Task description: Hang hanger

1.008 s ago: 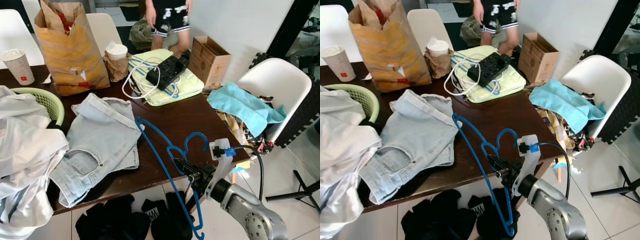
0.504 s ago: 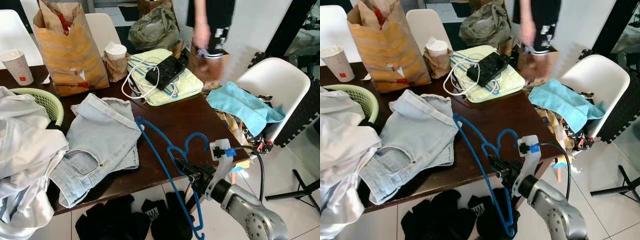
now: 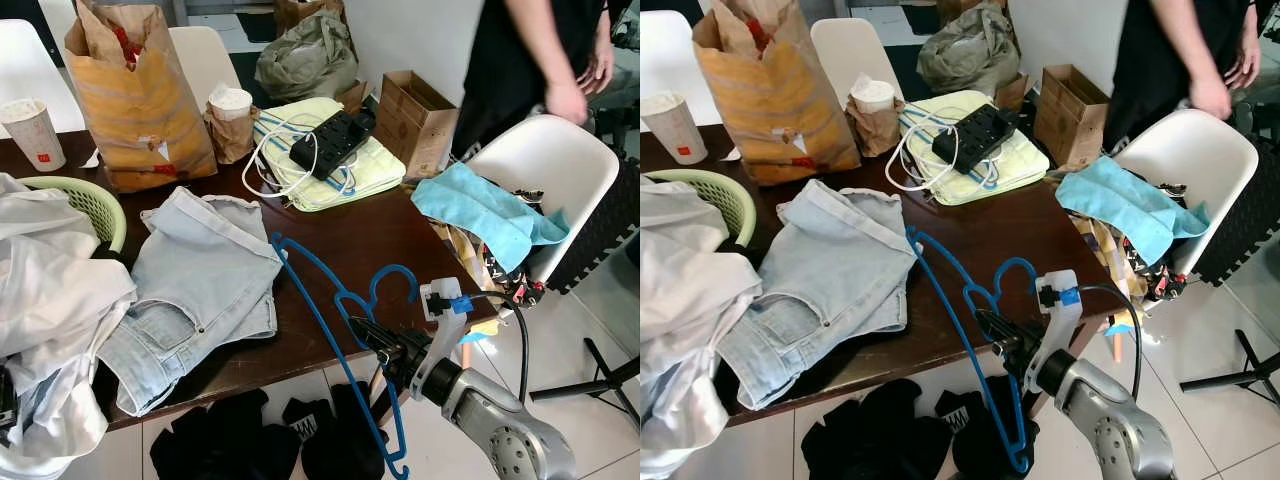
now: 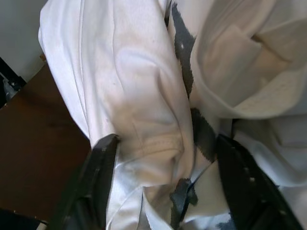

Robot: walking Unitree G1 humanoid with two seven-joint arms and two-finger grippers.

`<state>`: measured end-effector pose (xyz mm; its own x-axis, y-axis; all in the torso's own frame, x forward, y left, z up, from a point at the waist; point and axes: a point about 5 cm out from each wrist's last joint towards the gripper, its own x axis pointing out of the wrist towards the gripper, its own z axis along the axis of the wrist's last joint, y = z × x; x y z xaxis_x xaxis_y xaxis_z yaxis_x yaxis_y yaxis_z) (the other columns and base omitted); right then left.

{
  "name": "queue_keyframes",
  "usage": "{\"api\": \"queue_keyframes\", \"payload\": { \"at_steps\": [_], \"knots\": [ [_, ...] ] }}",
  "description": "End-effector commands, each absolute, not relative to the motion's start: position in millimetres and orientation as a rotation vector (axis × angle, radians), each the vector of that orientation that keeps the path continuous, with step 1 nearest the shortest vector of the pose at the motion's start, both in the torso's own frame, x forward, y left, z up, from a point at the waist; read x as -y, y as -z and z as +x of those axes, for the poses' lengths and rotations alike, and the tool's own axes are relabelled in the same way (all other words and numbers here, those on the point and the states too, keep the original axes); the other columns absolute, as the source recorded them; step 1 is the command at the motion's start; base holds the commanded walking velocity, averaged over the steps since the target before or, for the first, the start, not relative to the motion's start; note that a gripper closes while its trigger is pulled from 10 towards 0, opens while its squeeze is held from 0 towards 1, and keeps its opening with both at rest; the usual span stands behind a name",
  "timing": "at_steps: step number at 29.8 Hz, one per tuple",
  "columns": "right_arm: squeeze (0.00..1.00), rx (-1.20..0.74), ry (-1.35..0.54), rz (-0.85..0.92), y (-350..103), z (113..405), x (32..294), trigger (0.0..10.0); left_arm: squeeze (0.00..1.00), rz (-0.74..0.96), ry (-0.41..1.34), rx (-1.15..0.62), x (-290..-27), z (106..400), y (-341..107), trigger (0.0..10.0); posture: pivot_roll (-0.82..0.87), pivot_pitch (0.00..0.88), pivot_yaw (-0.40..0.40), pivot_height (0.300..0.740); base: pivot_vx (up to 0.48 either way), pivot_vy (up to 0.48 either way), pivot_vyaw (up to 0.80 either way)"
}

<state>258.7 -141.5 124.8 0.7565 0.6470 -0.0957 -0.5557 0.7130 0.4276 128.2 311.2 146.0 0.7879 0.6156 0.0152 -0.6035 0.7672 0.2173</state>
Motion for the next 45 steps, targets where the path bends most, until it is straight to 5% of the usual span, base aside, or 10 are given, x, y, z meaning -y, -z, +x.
{"api": "queue_keyframes", "payload": {
  "at_steps": [1,24,25,27,28,34,45],
  "knots": [
    [0.0,-0.255,-0.661,0.398,-123.2,256.8,144.2,10.0,0.0,0.238,-0.662,-0.066,-315.8,125.9,-145.6,0.0,-0.03,0.145,-0.04,0.74,0.0,0.0,0.0],
    [0.0,-0.256,-0.661,0.404,-123.6,257.9,143.5,10.0,0.0,0.256,-0.663,0.033,-309.5,133.7,-170.7,0.0,-0.02,0.148,-0.041,0.74,0.0,0.0,0.0],
    [0.0,-0.256,-0.662,0.405,-123.6,258.1,143.4,10.0,0.0,0.263,-0.654,0.102,-304.5,143.1,-189.6,2.8,-0.02,0.147,-0.043,0.74,0.0,0.0,0.0],
    [0.0,-0.256,-0.662,0.405,-123.6,258.1,143.4,10.0,0.0,0.263,-0.654,0.102,-304.5,143.1,-189.6,2.8,-0.02,0.147,-0.043,0.74,0.0,0.0,0.0],
    [0.0,-0.255,-0.663,0.405,-123.6,258.4,143.2,10.0,0.0,0.293,-0.588,0.21,-290.5,162.1,-219.5,10.0,-0.02,0.144,-0.042,0.74,0.0,0.0,0.0],
    [0.0,-0.251,-0.663,0.41,-122.9,258.8,141.6,10.0,0.0,0.31,-0.356,0.445,-230.3,205.7,-285.6,10.0,-0.03,0.13,-0.034,0.74,0.0,0.0,0.0],
    [0.0,-0.251,-0.666,0.419,-121.2,259.5,138.5,10.0,0.0,0.224,-0.24,0.531,-217.7,221.0,-321.6,10.0,-0.03,0.113,-0.024,0.74,-0.281,0.0,0.0]
  ]
}}
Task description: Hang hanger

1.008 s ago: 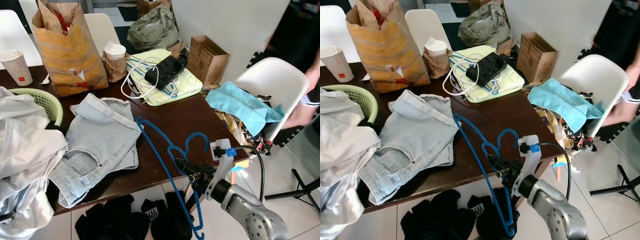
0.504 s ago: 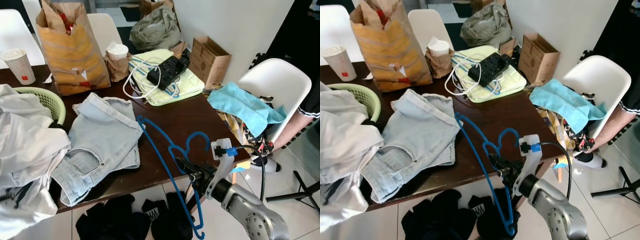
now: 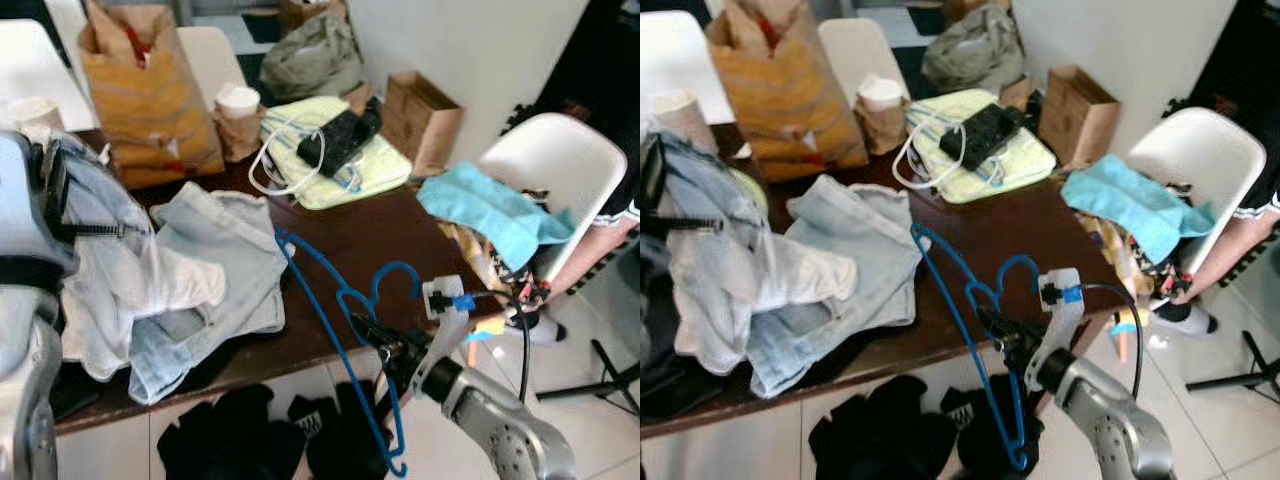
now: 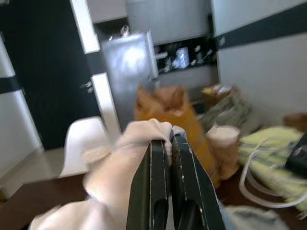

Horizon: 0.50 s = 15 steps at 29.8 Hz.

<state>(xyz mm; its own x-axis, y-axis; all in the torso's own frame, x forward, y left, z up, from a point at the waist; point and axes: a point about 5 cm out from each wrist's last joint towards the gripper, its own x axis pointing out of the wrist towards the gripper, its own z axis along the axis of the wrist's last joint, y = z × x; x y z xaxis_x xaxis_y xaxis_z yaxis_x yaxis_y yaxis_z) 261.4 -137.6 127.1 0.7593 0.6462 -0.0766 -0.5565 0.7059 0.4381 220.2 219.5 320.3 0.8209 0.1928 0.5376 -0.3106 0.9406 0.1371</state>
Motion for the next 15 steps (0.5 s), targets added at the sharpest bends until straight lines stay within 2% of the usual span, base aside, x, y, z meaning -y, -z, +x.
{"api": "queue_keyframes", "payload": {
  "at_steps": [1,7,15],
  "knots": [
    [0.0,-0.25,-0.666,0.422,-121.0,259.8,137.9,10.0,0.0,0.188,-0.2,0.536,-212.6,223.3,-324.6,10.0,-0.03,0.11,-0.023,0.74,-0.416,0.0,0.0],
    [0.0,-0.246,-0.665,0.432,-120.9,260.5,136.9,10.0,0.0,0.085,-0.094,0.536,-194.0,229.1,-329.7,10.0,-0.03,0.103,-0.016,0.74,-0.419,0.0,0.0],
    [0.0,-0.236,-0.654,0.465,-121.0,261.3,137.3,10.0,0.0,0.048,-0.007,0.499,-178.4,237.6,-326.4,10.0,-0.03,0.095,-0.01,0.74,-0.415,0.0,0.0]
  ]
}}
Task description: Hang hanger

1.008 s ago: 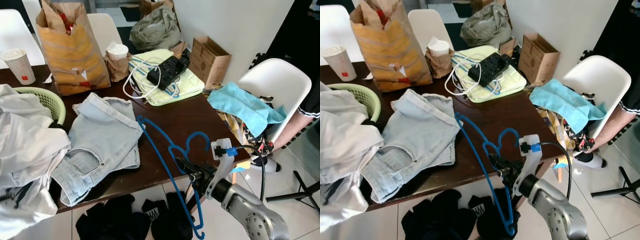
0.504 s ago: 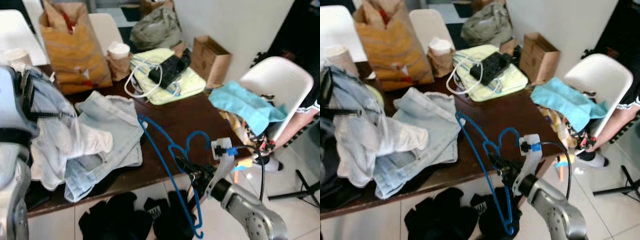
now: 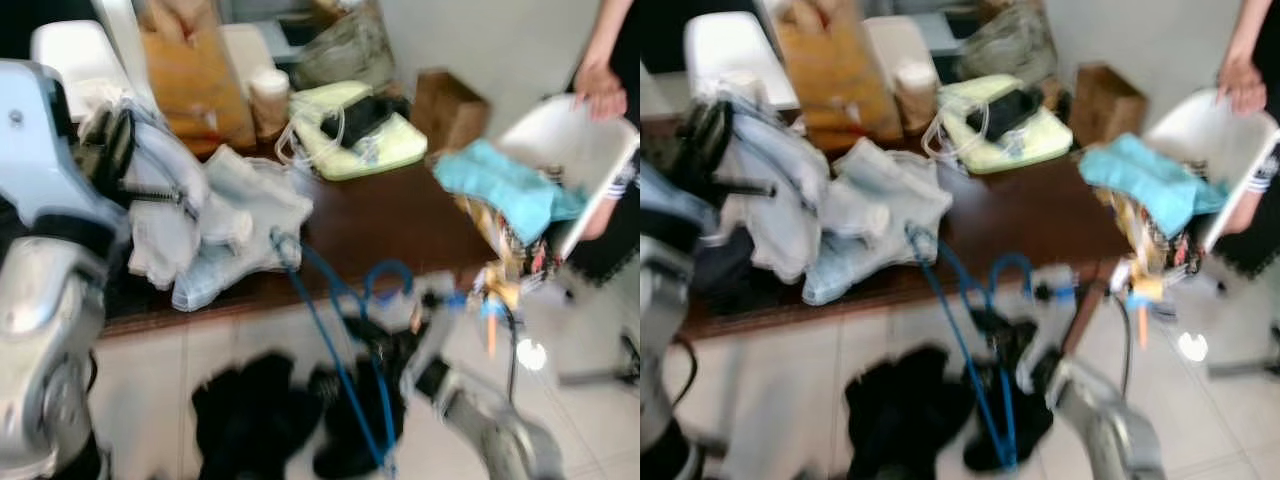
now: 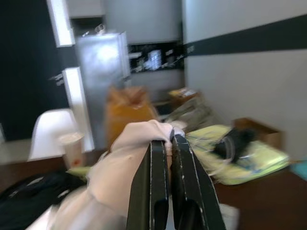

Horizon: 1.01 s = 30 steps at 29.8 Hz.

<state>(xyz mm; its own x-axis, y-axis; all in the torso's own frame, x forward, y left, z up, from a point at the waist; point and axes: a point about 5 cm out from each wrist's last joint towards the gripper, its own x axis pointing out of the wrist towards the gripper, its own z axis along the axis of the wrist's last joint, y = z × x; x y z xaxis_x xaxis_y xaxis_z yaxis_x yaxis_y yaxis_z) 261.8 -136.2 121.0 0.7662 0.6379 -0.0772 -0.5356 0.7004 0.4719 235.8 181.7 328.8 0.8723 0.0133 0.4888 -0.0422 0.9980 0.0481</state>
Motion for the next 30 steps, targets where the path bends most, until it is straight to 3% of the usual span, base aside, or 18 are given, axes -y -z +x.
{"api": "queue_keyframes", "payload": {
  "at_steps": [1,10,17,30],
  "knots": [
    [0.0,-0.235,-0.651,0.47,-121.0,261.7,137.5,10.0,0.0,0.036,0.012,0.491,-175.8,239.6,-326.5,10.0,-0.03,0.095,-0.01,0.74,-0.416,0.0,0.0],
    [0.0,-0.256,-0.61,0.507,-117.9,263.8,139.5,10.0,0.0,-0.025,0.117,0.406,-152.7,258.0,-308.6,10.0,-0.05,0.081,0.001,0.74,-0.415,0.0,0.0],
    [0.0,-0.258,-0.553,0.538,-116.0,266.3,145.0,10.0,0.0,-0.023,0.18,0.242,-137.6,274.8,-259.7,10.0,-0.07,0.083,0.01,0.74,-0.414,0.0,-0.8],
    [0.0,-0.256,-0.503,0.556,-116.2,268.6,151.8,10.0,0.0,0.012,0.171,0.051,-143.4,280.5,-194.5,10.0,-0.09,0.087,0.011,0.74,-0.402,0.0,-0.8]
  ]
}}
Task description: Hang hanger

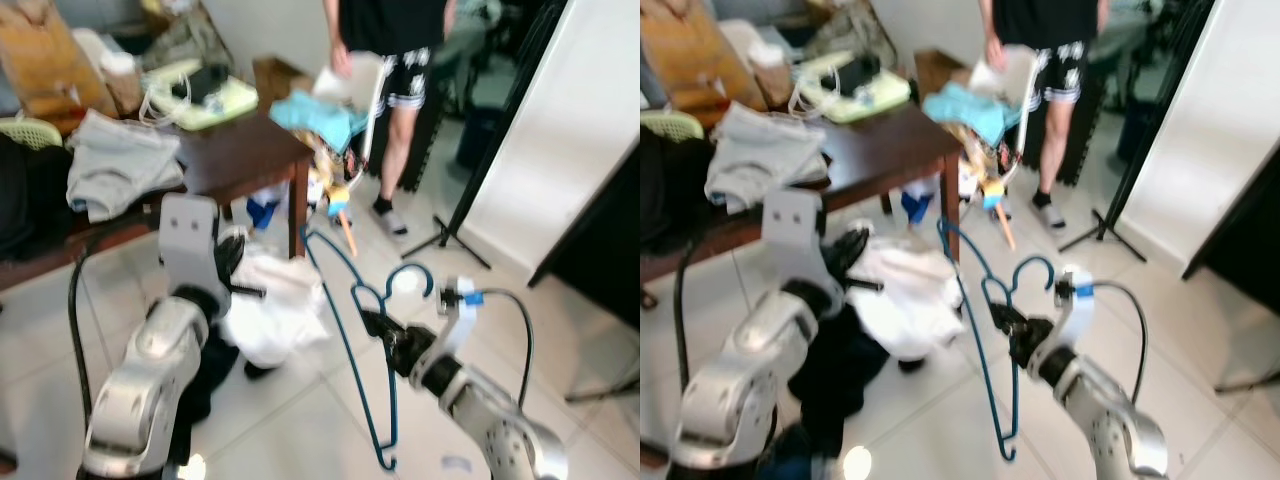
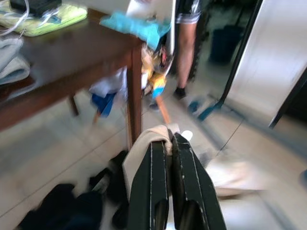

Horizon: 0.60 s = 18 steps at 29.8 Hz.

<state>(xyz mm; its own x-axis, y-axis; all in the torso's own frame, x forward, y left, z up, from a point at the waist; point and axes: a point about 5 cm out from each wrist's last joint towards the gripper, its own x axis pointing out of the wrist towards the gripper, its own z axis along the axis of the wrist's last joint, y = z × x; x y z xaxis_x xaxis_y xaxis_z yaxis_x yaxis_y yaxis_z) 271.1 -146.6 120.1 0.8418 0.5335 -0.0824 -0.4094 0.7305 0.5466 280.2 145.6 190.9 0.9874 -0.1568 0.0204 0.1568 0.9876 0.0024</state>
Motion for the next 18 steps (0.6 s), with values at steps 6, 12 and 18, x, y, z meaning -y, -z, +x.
{"api": "queue_keyframes", "payload": {
  "at_steps": [6,12,18],
  "knots": [
    [0.0,-0.26,-0.496,0.56,-116.2,269.4,152.0,10.0,0.0,0.035,0.2,-0.05,-151.7,278.4,-159.8,10.0,-0.09,0.087,0.012,0.74,-0.335,0.0,-0.8],
    [0.0,-0.265,-0.492,0.555,-116.0,269.8,152.3,10.0,0.0,0.122,0.209,-0.188,-164.4,273.5,-129.4,10.0,-0.09,0.089,0.014,0.74,0.0,0.0,-0.8],
    [0.0,-0.269,-0.491,0.55,-116.0,270.2,151.9,10.0,0.0,0.354,0.201,-0.312,-188.4,267.8,-106.2,10.0,-0.1,0.09,0.012,0.74,0.0,0.0,-0.8]
  ]
}}
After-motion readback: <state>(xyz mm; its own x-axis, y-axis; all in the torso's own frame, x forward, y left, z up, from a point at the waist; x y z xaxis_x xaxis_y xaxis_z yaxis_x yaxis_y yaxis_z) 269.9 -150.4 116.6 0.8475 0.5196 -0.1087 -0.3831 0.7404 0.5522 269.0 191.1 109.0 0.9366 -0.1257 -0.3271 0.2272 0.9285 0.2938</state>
